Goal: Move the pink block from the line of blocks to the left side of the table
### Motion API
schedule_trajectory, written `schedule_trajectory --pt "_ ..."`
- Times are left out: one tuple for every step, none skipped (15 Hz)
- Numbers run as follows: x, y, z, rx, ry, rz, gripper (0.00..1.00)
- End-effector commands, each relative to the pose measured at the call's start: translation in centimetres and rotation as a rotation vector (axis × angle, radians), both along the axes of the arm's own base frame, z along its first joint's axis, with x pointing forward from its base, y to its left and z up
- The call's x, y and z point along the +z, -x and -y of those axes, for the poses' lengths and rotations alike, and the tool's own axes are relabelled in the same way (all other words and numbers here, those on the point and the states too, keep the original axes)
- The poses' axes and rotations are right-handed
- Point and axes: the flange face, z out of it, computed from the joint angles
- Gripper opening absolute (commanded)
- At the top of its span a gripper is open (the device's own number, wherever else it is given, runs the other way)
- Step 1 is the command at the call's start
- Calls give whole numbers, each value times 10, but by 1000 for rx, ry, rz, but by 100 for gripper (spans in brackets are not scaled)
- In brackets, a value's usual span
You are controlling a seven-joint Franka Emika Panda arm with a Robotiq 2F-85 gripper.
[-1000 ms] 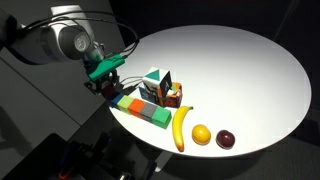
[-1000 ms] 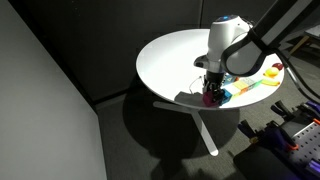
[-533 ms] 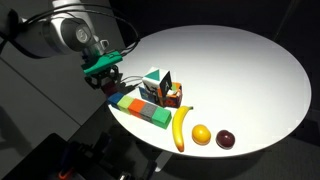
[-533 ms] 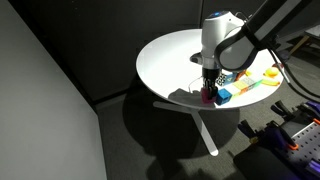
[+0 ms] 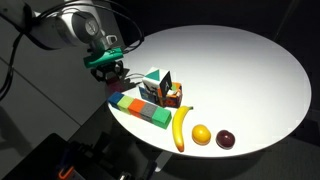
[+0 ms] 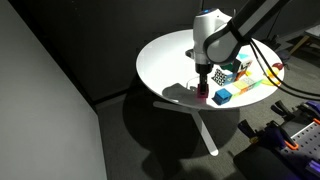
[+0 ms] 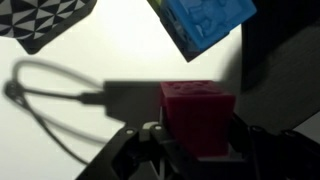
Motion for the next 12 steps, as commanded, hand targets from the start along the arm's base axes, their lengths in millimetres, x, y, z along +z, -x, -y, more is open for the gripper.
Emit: schedule_trajectory --pt "1 -28 -3 -100 27 24 30" --pt "1 -35 -2 -127 28 33 30" --pt "2 -42 -2 -152 29 43 30" --pt "2 -49 -1 -176 28 54 30" --pt "3 -54 -1 -200 29 61 30" --pt "4 -60 0 -224 30 70 30" --pt "5 -66 1 -251 30 82 30" --pt "6 -71 2 -276 32 90 30" --pt "7 -76 3 -303 35 99 30" --pt "8 -80 5 -328 37 108 30" --pt "9 -84 7 -360 39 119 30" --pt "10 -87 9 -389 40 127 30"
